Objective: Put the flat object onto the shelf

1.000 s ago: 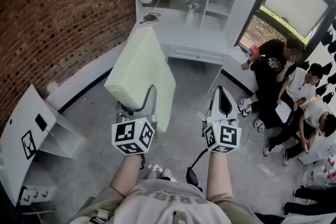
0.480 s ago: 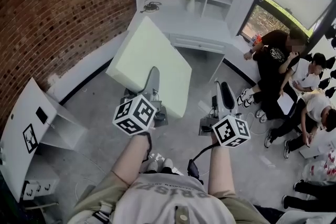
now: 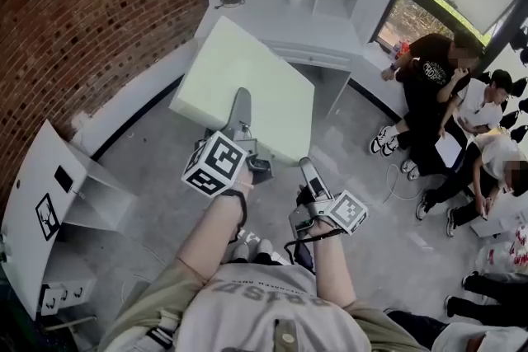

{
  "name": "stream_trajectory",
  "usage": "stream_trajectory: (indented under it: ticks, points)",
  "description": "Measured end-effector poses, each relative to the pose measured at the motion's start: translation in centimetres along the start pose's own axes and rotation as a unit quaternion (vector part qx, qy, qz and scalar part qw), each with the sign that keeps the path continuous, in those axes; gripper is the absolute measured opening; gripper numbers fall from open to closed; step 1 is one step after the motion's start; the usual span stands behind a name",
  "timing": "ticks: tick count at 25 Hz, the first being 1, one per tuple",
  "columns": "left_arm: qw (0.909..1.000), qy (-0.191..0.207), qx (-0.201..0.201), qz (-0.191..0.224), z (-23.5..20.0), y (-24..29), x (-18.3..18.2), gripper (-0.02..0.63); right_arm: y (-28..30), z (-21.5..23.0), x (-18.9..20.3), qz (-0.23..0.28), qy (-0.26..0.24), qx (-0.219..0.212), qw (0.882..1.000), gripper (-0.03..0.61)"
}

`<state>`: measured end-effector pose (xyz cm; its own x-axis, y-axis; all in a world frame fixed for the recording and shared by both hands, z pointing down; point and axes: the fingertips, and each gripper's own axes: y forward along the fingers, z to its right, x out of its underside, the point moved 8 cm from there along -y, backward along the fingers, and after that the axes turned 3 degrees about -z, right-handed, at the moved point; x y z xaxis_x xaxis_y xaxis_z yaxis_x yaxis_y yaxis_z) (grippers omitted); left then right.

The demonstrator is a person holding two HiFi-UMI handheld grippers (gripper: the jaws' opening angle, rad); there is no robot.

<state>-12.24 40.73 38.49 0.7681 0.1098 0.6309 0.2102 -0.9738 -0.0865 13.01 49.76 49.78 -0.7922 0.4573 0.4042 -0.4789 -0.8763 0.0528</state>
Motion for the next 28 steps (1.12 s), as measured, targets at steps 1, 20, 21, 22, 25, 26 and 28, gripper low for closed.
stream_trajectory:
  ticks: [1, 20, 21, 22, 25, 26, 28]
  points:
    - [0.9999, -0.010, 0.001, 0.004, 0.0, 0.2, 0.2, 0.324, 0.6, 0.2, 0.5, -0.003, 0.028, -0.017, 0.999, 0.509]
    - [0.9952, -0.088, 0.035, -0.026, -0.2, 2.2, 4.6, 0.330, 7.4, -0.3, -0.6, 0.032, 0.140, -0.128, 0.981, 0.463]
    - [0.9947, -0.087, 0.042, -0.035, -0.2, 2.3, 4.8, 0.335, 7.3, -0.1, -1.1, 0.037, 0.135, -0.129, 0.982, 0.455]
    - [0.9941, -0.086, 0.049, -0.044, -0.1, 2.4, 5.1, 0.343, 7.1, 0.0, -1.6, 0.042, 0.129, -0.129, 0.982, 0.449]
    - [0.9916, -0.082, 0.072, -0.069, 0.0, 2.6, 5.9, 0.373, 6.9, 0.2, -3.4, 0.049, 0.106, -0.130, 0.985, 0.429]
    - [0.9905, -0.082, 0.080, -0.077, 0.0, 2.5, 6.2, 0.380, 6.9, 0.2, -4.0, 0.050, 0.097, -0.132, 0.985, 0.423]
    - [0.9885, -0.085, 0.091, -0.086, 0.0, 2.3, 6.6, 0.389, 6.9, 0.1, -4.9, 0.047, 0.076, -0.137, 0.987, 0.419]
